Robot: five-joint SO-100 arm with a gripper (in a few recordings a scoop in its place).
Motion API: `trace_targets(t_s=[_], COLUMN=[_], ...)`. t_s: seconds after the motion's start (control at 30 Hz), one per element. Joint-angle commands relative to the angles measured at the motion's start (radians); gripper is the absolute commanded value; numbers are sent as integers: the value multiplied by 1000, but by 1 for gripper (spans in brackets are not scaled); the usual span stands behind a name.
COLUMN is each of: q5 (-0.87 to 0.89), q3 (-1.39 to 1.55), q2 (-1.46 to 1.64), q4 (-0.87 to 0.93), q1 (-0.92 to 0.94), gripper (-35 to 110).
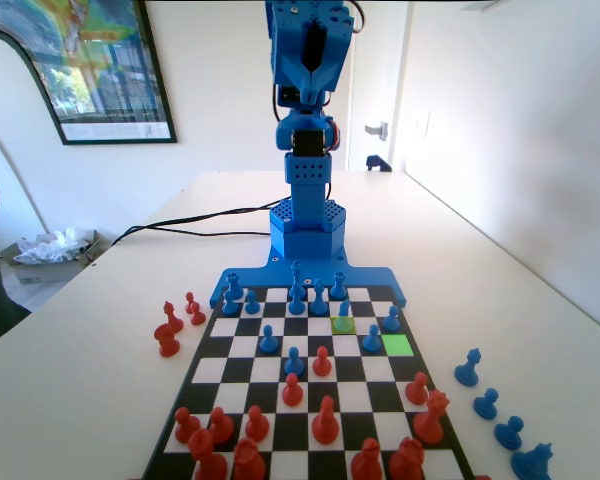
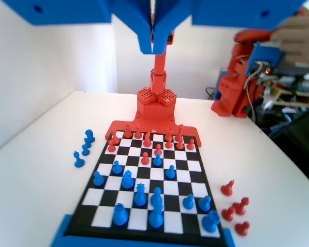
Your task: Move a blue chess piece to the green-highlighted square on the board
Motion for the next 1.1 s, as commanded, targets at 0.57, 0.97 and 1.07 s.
trace_targets(t_s=[0.57,0.97,1.07], q5=[525,706,736], q3=[-186,-40,3], q2=[-640,-882,-922], q4=[-146,-347,-390], q1=[-26,-21,-29], gripper=[4,6,7])
